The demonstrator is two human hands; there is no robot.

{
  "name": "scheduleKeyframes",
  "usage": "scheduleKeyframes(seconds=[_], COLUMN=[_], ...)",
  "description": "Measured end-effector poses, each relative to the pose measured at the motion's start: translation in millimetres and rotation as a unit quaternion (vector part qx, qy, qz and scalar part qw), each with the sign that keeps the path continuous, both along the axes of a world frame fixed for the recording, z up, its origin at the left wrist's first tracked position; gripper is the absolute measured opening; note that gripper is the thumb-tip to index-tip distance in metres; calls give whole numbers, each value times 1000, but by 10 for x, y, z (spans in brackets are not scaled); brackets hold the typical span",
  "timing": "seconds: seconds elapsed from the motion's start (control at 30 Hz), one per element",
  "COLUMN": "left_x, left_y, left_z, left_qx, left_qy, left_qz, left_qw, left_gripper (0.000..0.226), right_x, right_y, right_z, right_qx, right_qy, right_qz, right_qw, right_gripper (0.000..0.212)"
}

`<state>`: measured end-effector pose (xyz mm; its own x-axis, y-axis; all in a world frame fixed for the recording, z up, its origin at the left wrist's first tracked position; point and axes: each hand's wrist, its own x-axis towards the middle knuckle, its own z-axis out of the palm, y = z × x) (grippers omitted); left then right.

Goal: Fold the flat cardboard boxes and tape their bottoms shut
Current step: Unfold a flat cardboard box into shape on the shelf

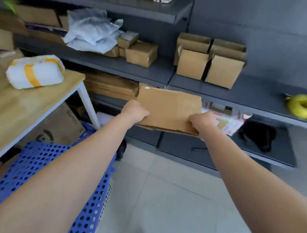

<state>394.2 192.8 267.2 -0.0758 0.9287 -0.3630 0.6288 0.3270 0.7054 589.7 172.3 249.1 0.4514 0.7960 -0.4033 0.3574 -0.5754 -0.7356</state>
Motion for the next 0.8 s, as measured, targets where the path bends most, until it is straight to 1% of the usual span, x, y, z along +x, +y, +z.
scheduleKeyframes(seconds=[0.03, 0.07, 0.1, 0.2, 0.27, 0.37, 0.43, 0.57, 0.73, 0.8], left_x=[170, 338, 519, 1049, 1391, 1899, 2247, 2901, 3528, 3717], left_y=[89, 179, 258, 446, 532, 682, 768, 927, 1154, 1257], left_z=[49, 94, 141, 241, 294, 341, 381, 395, 347, 316], left_qx=[3, 11, 19, 19, 18, 13, 17, 16, 1, -3], left_qy=[-3, -7, -11, -2, 8, -4, 3, 3, 10, 12], left_qz=[-21, -39, -55, -115, -151, -184, -205, -222, -219, -217], left_qw=[1000, 999, 998, 993, 988, 983, 979, 975, 976, 976], left_gripper=[25, 21, 20, 37, 37, 35, 36, 40, 41, 43], right_x=[172, 335, 505, 981, 1292, 1773, 2102, 2734, 3386, 3598], right_y=[25, 41, 67, 59, 38, 55, 105, 233, 463, 583], right_z=[67, 141, 194, 315, 365, 419, 439, 484, 551, 544], right_qx=[1, 5, 6, -7, -5, 1, 3, 1, -35, -49], right_qy=[-12, -26, -39, -57, -56, -61, -68, -90, -126, -129], right_qz=[-15, -32, -53, -97, -123, -159, -170, -163, -113, -102], right_qw=[1000, 999, 998, 994, 991, 985, 983, 983, 985, 985], right_gripper=[17, 13, 16, 22, 25, 30, 29, 16, 19, 27])
